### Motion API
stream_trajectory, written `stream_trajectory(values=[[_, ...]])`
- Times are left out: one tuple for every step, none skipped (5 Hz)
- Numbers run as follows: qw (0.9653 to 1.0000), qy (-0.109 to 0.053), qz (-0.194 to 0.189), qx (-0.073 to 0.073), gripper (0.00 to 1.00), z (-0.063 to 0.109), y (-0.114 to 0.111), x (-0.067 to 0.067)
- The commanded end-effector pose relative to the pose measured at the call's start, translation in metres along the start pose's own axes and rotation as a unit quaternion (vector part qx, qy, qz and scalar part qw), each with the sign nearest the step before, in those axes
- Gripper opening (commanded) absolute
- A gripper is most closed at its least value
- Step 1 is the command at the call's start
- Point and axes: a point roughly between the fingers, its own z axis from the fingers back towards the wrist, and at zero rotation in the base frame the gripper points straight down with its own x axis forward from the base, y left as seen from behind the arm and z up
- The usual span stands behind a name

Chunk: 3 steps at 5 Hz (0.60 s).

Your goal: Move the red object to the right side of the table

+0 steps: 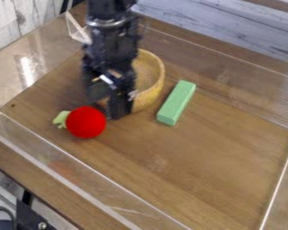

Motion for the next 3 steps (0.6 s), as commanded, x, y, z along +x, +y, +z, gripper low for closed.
stream_trajectory(values=[[0.9994, -0.026, -0.013, 0.017, 1.00, 0.001, 0.012, -0.008], [0.9994, -0.031, 0.003, 0.014, 1.00, -0.011, 0.016, -0.019], [0.9992, -0.034, 0.019, 0.011, 0.00, -0.020, 0.013, -0.024]])
